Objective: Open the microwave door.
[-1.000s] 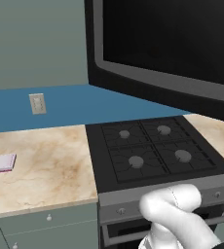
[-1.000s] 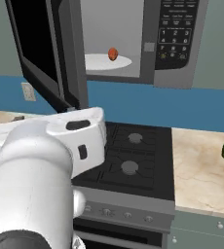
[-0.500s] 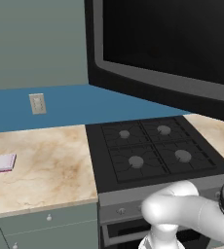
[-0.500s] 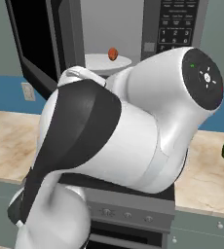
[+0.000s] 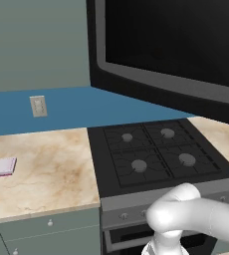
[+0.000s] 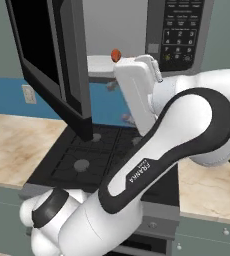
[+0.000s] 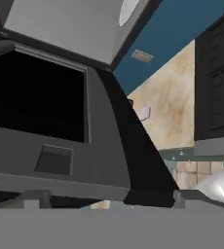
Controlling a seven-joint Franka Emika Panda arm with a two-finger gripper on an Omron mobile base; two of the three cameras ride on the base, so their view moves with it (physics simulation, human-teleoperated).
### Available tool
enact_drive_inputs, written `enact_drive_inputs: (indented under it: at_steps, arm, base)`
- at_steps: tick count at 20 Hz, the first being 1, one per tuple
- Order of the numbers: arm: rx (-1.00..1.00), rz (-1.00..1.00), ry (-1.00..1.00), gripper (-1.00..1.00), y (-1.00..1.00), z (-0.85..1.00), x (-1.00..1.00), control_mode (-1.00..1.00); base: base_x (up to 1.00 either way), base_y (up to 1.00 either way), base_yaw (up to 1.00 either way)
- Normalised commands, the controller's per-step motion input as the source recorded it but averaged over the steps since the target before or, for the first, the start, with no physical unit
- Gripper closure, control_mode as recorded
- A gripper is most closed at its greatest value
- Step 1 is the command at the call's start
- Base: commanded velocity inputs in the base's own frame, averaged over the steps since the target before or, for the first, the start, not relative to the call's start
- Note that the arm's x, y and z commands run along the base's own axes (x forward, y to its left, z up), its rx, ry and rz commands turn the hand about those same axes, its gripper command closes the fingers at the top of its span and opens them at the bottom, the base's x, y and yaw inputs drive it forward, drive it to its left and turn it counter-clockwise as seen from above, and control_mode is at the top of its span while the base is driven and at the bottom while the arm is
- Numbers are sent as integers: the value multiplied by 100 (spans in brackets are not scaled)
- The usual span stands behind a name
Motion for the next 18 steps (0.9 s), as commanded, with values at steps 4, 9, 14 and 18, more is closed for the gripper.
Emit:
enact_drive_inputs:
  at_steps: [4, 9, 14, 18]
  arm:
    - [24, 0, 2, -100, 4, 0, 82, -100]
    - [15, 0, 11, -100, 15, 0, 65, -100]
    - [5, 0, 33, -100, 22, 16, 19, -100]
    - [0, 11, 49, -100, 27, 34, -14, -100]
  base:
    - [0, 0, 0]
    - [0, 0, 0]
    - [0, 0, 0]
    - [0, 0, 0]
